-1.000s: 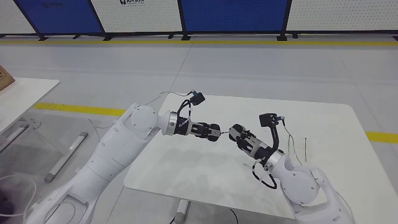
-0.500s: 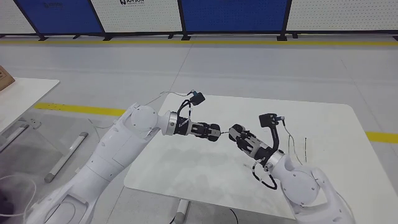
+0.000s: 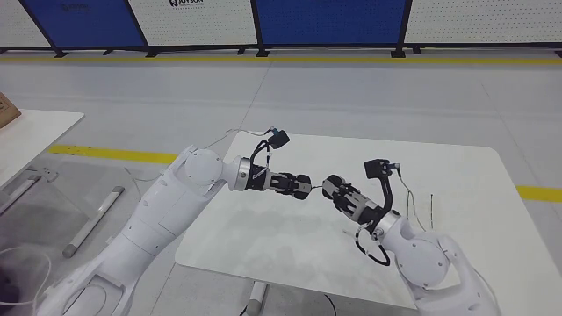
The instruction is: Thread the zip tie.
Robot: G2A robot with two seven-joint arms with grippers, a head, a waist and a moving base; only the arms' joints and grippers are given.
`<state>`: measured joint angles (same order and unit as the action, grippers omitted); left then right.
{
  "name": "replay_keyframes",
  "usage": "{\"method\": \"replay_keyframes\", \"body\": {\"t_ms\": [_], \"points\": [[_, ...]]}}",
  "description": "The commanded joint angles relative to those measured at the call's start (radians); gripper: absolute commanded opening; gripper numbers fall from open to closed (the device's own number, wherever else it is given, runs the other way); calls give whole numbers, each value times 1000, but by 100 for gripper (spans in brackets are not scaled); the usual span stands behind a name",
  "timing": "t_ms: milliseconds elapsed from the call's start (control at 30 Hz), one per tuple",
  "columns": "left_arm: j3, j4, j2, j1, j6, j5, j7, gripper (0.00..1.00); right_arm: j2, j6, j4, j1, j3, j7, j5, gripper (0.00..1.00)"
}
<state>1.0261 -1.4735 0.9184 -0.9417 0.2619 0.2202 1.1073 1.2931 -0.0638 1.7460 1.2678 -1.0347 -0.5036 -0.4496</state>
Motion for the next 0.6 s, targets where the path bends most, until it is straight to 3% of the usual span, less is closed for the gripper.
{"method": "replay_keyframes", "body": {"t_ms": [0, 567], "points": [[0, 0, 0, 0, 0, 0, 0, 0, 0, 1, -2, -1, 1, 0, 0, 0], [0, 0, 0, 0, 0, 0, 0, 0, 0, 2, 9, 9, 4, 16, -4, 0]]}}
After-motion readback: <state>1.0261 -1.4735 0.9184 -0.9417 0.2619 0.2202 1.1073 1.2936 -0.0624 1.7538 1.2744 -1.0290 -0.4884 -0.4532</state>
